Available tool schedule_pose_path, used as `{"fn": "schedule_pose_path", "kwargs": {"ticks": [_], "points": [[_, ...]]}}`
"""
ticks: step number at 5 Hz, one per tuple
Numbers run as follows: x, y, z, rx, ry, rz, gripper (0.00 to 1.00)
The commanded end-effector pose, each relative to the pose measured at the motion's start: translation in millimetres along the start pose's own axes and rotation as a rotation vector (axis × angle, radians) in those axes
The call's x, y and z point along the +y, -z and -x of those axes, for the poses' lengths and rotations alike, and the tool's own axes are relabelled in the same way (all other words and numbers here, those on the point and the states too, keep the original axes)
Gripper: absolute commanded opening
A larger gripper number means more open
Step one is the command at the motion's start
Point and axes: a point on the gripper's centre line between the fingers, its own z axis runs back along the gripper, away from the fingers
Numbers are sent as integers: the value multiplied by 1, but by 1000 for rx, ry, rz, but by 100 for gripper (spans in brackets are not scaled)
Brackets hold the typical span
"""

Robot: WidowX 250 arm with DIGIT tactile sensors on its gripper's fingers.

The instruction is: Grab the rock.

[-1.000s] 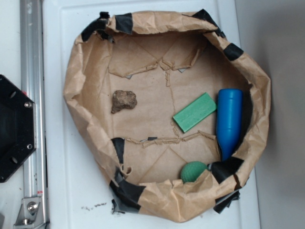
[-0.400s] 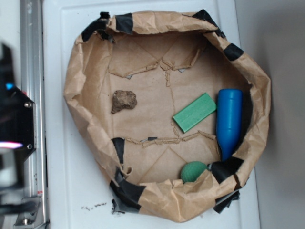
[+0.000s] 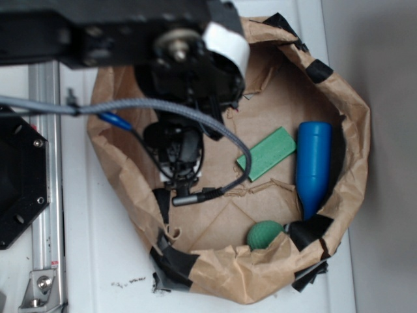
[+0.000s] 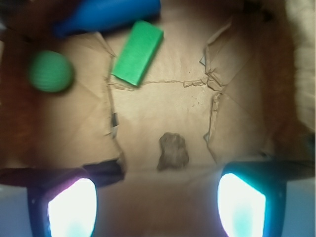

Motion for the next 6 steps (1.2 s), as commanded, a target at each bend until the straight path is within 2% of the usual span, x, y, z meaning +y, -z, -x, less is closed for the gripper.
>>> {"fn": "schedule_pose_path", "kwargs": {"ticks": [1,2,3,6], "points": [[0,40,4,123,14,-103,100],[3,44,-2,170,-14,-155,100],[-1,33,5,100,3,-161,100],[-1,33,5,100,3,-161,100]]}}
